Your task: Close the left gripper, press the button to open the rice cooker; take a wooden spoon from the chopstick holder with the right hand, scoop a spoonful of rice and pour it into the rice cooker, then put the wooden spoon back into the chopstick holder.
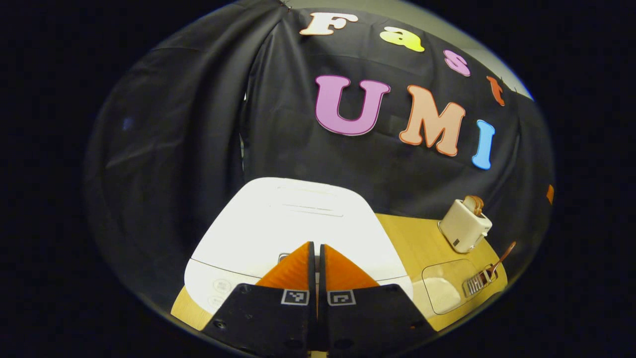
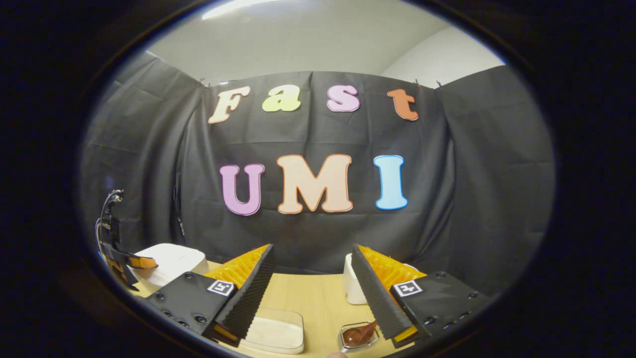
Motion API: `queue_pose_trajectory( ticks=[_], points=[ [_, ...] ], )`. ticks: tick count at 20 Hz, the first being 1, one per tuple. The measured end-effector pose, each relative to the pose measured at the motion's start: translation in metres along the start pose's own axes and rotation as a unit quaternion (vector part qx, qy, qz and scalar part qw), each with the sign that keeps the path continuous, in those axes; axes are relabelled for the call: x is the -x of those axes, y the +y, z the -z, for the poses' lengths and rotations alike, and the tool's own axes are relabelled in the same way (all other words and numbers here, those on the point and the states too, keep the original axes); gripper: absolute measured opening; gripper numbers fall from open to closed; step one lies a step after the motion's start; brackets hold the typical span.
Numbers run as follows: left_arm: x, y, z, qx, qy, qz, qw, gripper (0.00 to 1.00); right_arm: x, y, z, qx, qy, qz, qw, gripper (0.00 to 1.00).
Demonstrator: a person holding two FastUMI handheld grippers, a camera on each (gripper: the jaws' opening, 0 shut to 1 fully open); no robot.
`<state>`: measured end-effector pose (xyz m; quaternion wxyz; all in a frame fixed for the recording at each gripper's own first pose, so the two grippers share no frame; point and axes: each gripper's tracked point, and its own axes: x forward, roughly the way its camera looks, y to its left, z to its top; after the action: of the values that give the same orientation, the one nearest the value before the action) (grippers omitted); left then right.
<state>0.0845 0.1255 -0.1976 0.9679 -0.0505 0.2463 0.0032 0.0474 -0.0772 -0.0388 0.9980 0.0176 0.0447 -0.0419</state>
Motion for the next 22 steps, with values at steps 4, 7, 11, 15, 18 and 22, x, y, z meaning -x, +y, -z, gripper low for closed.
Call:
queue_pose_trajectory(
  ticks=[4, 7, 11, 15, 18, 22],
  points=[
    [0.002, -0.001, 0.002, -0.012, 0.008, 0.005, 1.0, 0.0, 0.0, 0.005, -0.006, -0.003, -0.009, -0.007, 1.0, 0.99],
    [0.005, -0.004, -0.012, -0.058, -0.006, -0.014, 0.998, 0.0, 0.001, 0.0, -0.013, -0.003, -0.019, -0.003, 1.0, 0.96],
    [0.013, -0.015, -0.065, -0.108, -0.074, -0.016, 0.991, 0.0, -0.001, -0.01, -0.011, -0.009, -0.017, 0.003, 1.0, 1.0],
    [0.022, -0.021, -0.095, -0.086, -0.103, -0.019, 0.991, 0.0, -0.001, -0.023, -0.01, -0.008, -0.018, 0.009, 1.0, 1.0],
    [0.04, -0.038, -0.121, -0.102, -0.15, -0.009, 0.983, 0.33, -0.006, -0.042, -0.002, -0.007, -0.009, 0.02, 1.0, 0.99],
    [0.067, -0.072, -0.14, -0.108, -0.181, 0.02, 0.977, 0.73, -0.021, -0.065, 0.015, -0.012, 0.019, 0.029, 0.999, 1.0]
  ],
)
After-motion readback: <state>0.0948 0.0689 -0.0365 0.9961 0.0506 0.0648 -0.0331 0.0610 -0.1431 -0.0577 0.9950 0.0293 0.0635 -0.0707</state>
